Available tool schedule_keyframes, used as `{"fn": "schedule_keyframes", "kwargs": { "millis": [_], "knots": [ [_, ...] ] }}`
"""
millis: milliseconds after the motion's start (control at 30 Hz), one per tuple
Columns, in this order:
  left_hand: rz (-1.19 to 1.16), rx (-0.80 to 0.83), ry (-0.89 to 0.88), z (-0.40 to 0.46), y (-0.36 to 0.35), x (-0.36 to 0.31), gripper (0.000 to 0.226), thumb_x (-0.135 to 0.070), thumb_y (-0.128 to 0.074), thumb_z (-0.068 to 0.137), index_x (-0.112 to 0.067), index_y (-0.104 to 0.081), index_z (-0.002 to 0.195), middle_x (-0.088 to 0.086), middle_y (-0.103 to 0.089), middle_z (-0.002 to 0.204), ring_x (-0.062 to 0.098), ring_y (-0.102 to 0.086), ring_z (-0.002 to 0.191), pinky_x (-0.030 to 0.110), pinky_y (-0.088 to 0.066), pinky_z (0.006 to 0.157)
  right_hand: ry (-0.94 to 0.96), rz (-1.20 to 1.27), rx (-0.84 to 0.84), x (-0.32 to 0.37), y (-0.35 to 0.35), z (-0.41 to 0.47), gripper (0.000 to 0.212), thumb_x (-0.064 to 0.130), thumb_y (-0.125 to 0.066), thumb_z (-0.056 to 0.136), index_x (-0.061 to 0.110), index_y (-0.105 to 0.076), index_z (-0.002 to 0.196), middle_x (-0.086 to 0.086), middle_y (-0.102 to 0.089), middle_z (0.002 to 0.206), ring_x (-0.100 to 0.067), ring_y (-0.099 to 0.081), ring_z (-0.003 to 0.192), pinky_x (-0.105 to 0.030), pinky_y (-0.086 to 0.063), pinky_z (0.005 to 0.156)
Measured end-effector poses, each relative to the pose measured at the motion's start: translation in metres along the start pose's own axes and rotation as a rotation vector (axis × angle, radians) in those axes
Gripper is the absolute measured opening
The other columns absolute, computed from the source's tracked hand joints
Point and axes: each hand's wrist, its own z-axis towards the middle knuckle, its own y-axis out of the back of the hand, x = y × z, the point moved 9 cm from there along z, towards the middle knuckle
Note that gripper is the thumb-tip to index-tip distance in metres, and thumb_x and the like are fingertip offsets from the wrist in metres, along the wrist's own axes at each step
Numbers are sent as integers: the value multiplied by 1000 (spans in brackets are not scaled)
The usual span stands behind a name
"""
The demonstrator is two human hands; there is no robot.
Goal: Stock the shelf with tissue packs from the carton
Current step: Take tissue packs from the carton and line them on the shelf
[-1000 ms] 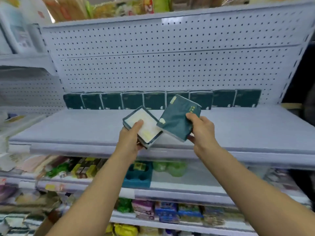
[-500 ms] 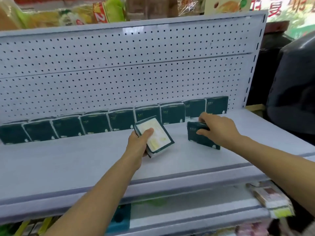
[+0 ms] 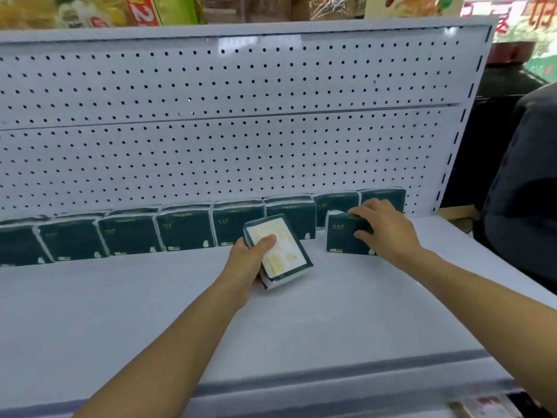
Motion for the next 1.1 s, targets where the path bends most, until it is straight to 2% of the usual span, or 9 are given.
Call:
{"fn": "schedule_keyframes", "kwargs": {
  "millis": [167,367,533,667,733,833,900,967,1100],
  "knots": [
    [-7,-30,-8,17,-6,-1,36,-29,-66,94,-21,-54,127,1,-71,116,22,-68,104,45,-55,94,39,2,-10,-13,-22,42,49,28,-65,91,23,-52,138,1,-45,144,-20,-39,132,-42,-48,91],
    [-25,-50,-5,21,-12,1,31,-27,-65,95,-21,-56,124,0,-72,112,20,-69,100,39,-58,83,168,51,-92,-11,-40,55,52,25,-67,91,16,-52,140,1,-41,152,-20,-36,141,-43,-42,103],
    [-31,-40,22,20,-18,2,30,-27,-64,96,-22,-57,125,0,-73,111,21,-70,101,39,-59,81,235,-19,-139,-10,-52,60,53,29,-64,92,17,-49,142,0,-42,152,-17,-30,145,-39,-19,118],
    [-66,-38,51,14,-27,1,25,-23,-55,100,-18,-56,125,2,-72,109,21,-69,99,38,-58,75,253,11,-215,-6,-41,53,66,26,-70,86,18,-41,145,-4,-37,154,-21,-30,144,-48,-24,117],
    [-147,-47,59,11,-32,-1,25,-19,-52,101,-14,-55,125,5,-71,109,23,-68,98,41,-58,76,323,133,-264,5,-26,38,78,20,-73,80,17,-35,147,-6,-33,154,-23,-30,140,-46,-26,115],
    [-282,-55,48,6,-43,-7,28,-13,-52,101,-9,-56,128,10,-71,110,24,-68,97,41,-58,77,566,285,-156,43,-20,2,89,20,-75,74,23,-29,150,-2,-27,156,-21,-30,140,-34,-27,112],
    [-305,-41,32,5,-53,-11,30,-11,-51,100,-7,-56,129,12,-71,112,25,-69,98,40,-58,76,670,312,-135,64,-17,-18,82,28,-74,75,25,-34,147,-1,-31,154,-19,-35,138,-31,-33,108],
    [-273,-33,14,1,-60,-15,31,-13,-51,100,-6,-52,131,14,-69,112,26,-68,94,39,-58,70,651,386,-223,68,-8,-26,59,29,-67,80,24,-47,135,2,-46,142,-17,-45,127,-30,-44,97],
    [-120,-14,-7,-1,-62,-19,43,-53,-42,101,-22,-52,130,9,-64,117,26,-68,99,45,-60,77,217,928,-175,39,8,-17,26,15,-74,85,26,-63,105,14,-65,101,-8,-60,94,-21,-50,80]
  ]
}}
